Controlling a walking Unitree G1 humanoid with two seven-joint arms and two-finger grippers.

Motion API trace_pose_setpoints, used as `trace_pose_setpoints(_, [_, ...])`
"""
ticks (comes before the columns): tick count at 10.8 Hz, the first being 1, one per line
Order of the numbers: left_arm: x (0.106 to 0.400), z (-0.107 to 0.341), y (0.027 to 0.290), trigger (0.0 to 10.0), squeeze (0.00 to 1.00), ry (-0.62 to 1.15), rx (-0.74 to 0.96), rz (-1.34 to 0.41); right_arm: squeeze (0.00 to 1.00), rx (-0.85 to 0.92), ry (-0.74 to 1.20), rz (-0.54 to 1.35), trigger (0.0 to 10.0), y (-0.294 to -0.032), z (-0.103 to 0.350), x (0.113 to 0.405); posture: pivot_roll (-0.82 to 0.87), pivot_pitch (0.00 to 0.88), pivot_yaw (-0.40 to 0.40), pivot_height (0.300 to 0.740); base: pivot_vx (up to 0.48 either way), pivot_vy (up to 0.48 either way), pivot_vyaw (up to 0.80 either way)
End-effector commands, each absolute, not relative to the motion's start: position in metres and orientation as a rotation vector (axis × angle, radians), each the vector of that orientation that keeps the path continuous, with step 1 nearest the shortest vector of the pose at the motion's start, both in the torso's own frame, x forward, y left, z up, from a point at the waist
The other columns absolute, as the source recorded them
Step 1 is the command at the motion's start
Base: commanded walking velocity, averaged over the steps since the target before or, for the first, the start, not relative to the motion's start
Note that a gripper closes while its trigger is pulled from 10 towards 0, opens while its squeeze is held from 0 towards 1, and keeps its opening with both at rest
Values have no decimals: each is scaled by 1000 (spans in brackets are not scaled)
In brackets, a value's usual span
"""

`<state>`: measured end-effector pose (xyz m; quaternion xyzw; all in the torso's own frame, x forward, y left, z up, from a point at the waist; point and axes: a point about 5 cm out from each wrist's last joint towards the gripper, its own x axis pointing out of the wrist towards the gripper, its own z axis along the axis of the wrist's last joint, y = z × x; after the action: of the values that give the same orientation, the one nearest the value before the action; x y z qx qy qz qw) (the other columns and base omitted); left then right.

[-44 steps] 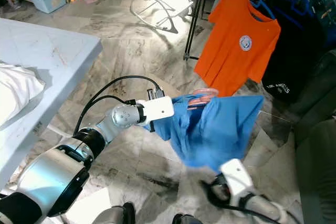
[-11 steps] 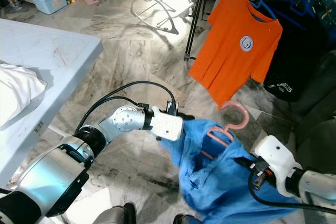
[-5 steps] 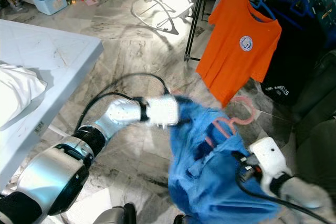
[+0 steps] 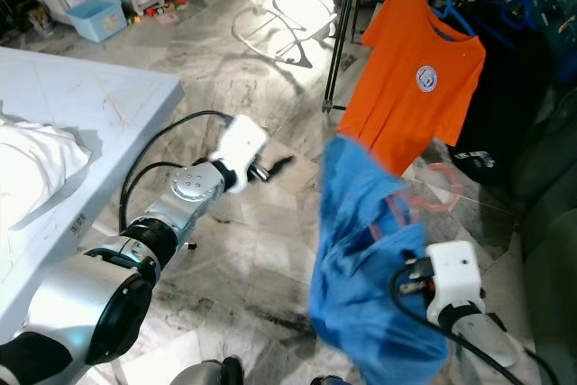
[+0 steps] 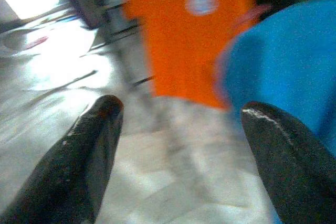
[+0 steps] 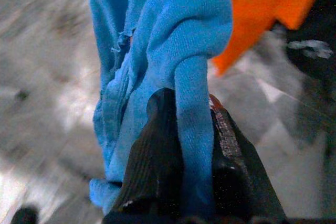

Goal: Hang hanger

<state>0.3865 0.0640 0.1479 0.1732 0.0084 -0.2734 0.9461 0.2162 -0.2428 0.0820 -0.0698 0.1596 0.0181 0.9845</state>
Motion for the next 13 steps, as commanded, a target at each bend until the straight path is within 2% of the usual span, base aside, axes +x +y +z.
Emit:
trace_pose_setpoints(1, [389,142,78,10000,1000,57,341,-427,0,-149,273,-41,0,-249,88,218,-40,49,5,740,0,0,0])
trace_pose_setpoints(2, [390,137,96,10000,1000,75,339,-304,0,-109,240,-154,0,-253,91,217,-34,46,-6,740,0,0,0])
trace_pose_setpoints(3, [387,129,107,10000,1000,71,375,-265,0,-76,215,-228,0,-255,91,214,-24,51,-12,740,0,0,0])
trace_pose_setpoints(6, [363,86,134,10000,1000,149,411,-259,0,-25,213,-197,0,-240,85,212,6,50,-17,740,0,0,0])
trace_pose_setpoints(7, [346,60,150,10000,1000,229,400,-213,0,-36,237,-184,0,-231,75,212,17,46,-27,740,0,0,0])
trace_pose_setpoints(9, [331,44,168,10000,1000,249,397,-121,0,-12,231,-187,0,-222,70,212,37,42,-51,740,0,0,0])
trace_pose_setpoints(11, [325,43,176,10000,1000,204,425,-157,0,17,220,-202,0,-218,69,214,56,43,-91,740,0,0,0])
trace_pose_setpoints(12, [324,47,175,10000,286,176,437,-219,0,29,220,-216,0,-215,67,216,65,45,-96,740,0,0,0])
trace_pose_setpoints(13, [324,51,164,10000,0,137,411,-293,0,48,216,-246,0,-214,65,215,63,42,-79,740,0,0,0])
